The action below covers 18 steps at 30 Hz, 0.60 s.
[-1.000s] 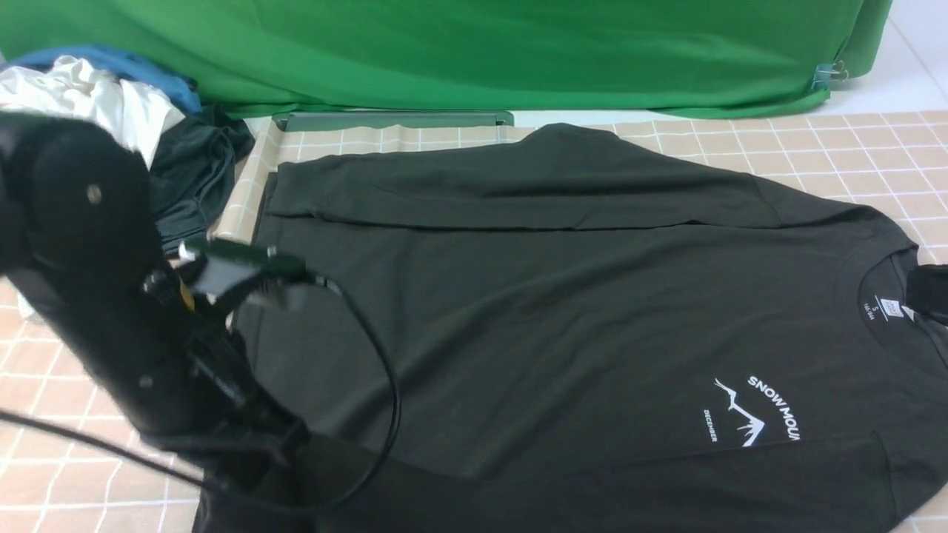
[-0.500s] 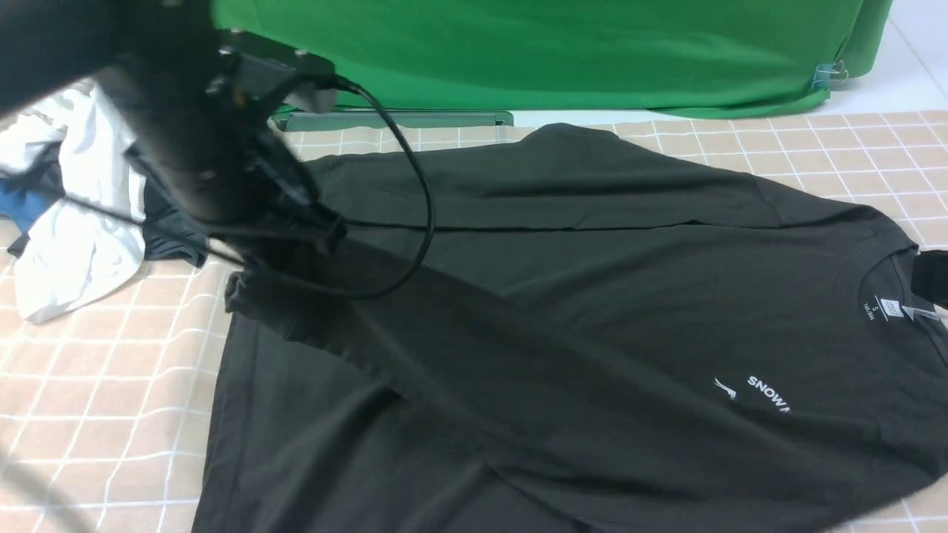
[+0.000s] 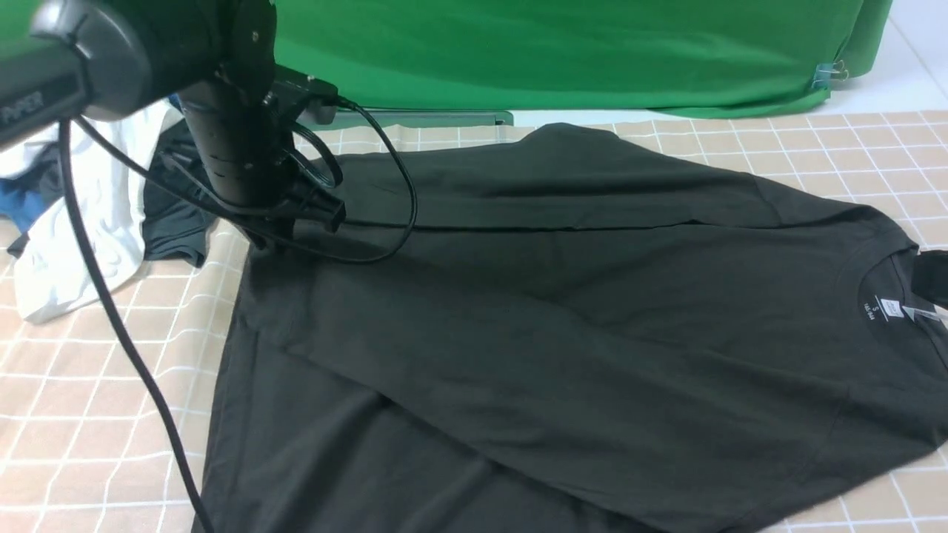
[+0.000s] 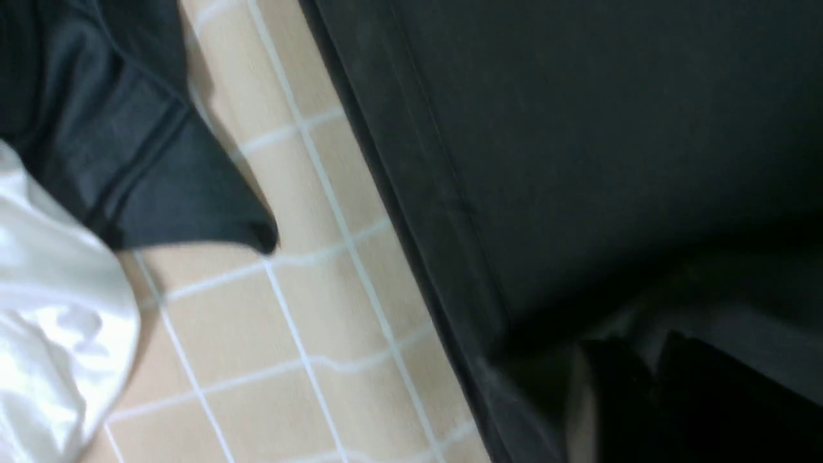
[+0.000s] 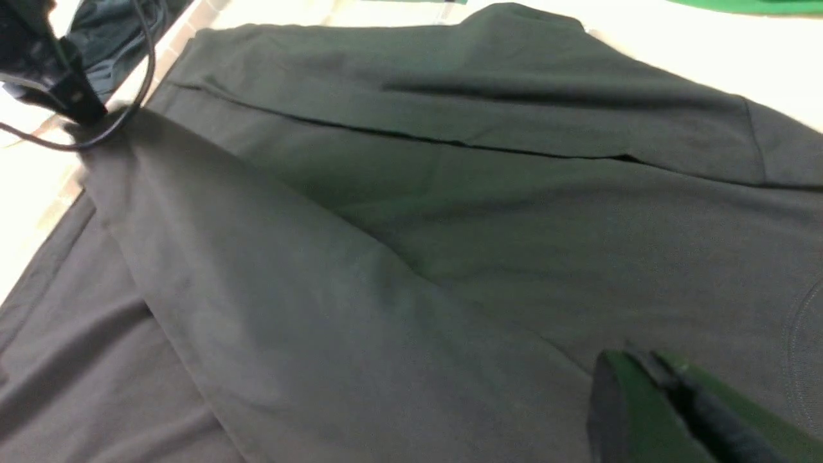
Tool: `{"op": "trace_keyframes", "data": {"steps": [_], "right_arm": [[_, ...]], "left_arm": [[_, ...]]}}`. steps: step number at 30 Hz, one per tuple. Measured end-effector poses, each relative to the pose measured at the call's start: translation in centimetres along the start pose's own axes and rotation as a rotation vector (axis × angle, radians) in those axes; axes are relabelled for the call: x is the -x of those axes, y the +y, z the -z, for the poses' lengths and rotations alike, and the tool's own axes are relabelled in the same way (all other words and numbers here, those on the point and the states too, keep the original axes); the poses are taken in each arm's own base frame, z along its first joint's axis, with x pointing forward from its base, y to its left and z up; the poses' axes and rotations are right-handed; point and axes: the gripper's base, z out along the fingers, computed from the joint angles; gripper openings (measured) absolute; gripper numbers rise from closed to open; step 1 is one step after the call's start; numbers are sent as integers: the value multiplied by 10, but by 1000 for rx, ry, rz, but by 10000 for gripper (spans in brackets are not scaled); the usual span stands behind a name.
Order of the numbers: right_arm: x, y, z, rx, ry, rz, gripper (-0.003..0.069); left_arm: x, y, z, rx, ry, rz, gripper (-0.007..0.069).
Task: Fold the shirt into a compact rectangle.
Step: 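Fold the left side of the black T-shirt inward over its body, then grab the top left corner of the dark shirt with the left gripper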
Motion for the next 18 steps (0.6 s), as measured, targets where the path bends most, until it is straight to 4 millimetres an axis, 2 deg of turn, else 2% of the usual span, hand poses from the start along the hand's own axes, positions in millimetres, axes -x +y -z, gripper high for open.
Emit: {"op": "trace_keyframes", "data": {"steps": [4, 6, 11, 13, 16, 17, 18], "right_arm": [[0, 0, 0, 0, 0, 0, 56], [0, 0, 0, 0, 0, 0, 57], [0, 0, 0, 0, -1, 0, 60], [0, 0, 0, 0, -1, 0, 60], [0, 0, 0, 0, -1, 0, 60], [0, 0, 0, 0, -1, 0, 60], [0, 0, 0, 0, -1, 0, 61]], "left_arm": [[6, 5, 7, 37, -41, 30, 321], [12, 14, 14, 56, -78, 145, 387], [29, 46, 15, 11, -162, 364, 418], [37, 60, 2, -37, -183, 433, 417], [43, 66, -19, -80, -183, 477, 415], [47, 69, -36, -98, -184, 499, 415], [49, 70, -40, -100, -193, 505, 415]]}}
